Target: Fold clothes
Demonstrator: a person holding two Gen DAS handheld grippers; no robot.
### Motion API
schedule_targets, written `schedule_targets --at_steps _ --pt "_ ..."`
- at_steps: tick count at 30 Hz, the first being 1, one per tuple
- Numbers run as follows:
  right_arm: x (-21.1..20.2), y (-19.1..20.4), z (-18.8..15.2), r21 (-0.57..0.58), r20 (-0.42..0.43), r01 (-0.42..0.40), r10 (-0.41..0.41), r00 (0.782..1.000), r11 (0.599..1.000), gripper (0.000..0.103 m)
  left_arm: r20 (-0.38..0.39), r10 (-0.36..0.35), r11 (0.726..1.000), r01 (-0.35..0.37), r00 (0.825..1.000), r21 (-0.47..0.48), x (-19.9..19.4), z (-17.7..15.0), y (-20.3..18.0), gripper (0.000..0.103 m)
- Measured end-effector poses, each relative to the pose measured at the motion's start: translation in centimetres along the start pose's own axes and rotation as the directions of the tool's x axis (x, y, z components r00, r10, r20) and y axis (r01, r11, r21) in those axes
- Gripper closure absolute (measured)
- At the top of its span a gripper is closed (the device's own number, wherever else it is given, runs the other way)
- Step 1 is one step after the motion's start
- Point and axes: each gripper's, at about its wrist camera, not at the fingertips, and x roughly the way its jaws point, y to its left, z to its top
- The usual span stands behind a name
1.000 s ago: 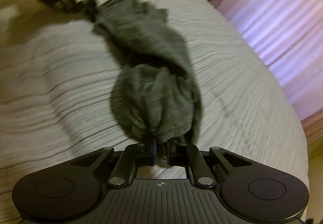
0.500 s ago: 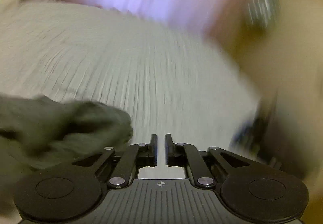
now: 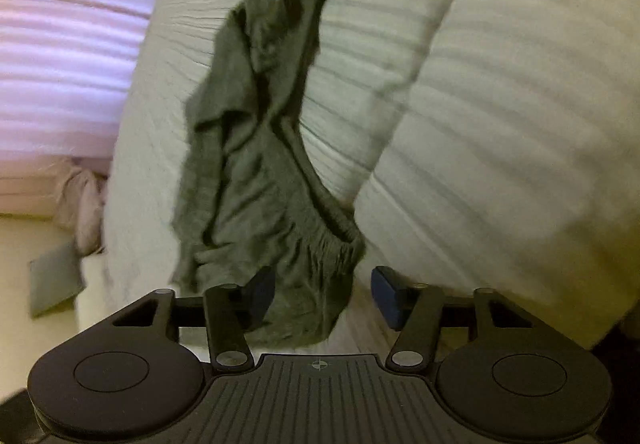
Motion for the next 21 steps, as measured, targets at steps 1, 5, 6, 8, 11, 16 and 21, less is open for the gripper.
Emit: schedule_targets --at_steps 1,5,6,8,11,16,21 --pt "0.9 0.2 -0.4 0.008 0.010 0.012 -0.012 1.000 1.000 0.046 -0.006 -0.003 1.000 0.003 1.000 -0.001 -0.1 0.1 0.4 0.083" --pt "2.1 -0.2 -1.6 0.051 0.061 0.048 -0.051 0.997 0.998 0.099 -0.028 -0.010 1.000 0.010 1.000 0.013 0.0 0.5 1.4 0.082" --pt "1.3 -0.2 -1.7 0.046 0.084 0.050 -0.053 0.995 0.998 0.100 -0.029 -0.015 1.000 0.015 0.999 0.023 -0.1 0.9 1.6 0.082" --pt "-1.6 -0.1 -1.5 -0.007 0.142 0.069 -0.068 0.988 0.998 0.101 -0.030 -0.024 0.999 0.025 0.999 0.042 -0.2 1.7 2.0 0.082" --pt "-7.4 -0.2 -0.4 -0.063 0.257 0.144 -0.123 0.958 0.988 0.101 -0.030 -0.049 0.996 0.050 0.998 0.067 0.1 3.2 2.3 0.082" --pt "-15.7 -3.4 2.0 -0.027 0.430 0.365 -0.318 0.845 0.931 0.101 -0.029 -0.137 0.986 0.139 0.990 0.094 3.0 7.1 1.7 0.079" --pt "-16.9 -8.8 3.8 0.132 0.396 0.355 -0.378 0.837 0.925 0.101 -0.056 -0.244 0.951 0.250 0.968 0.181 9.9 14.7 1.3 0.060"
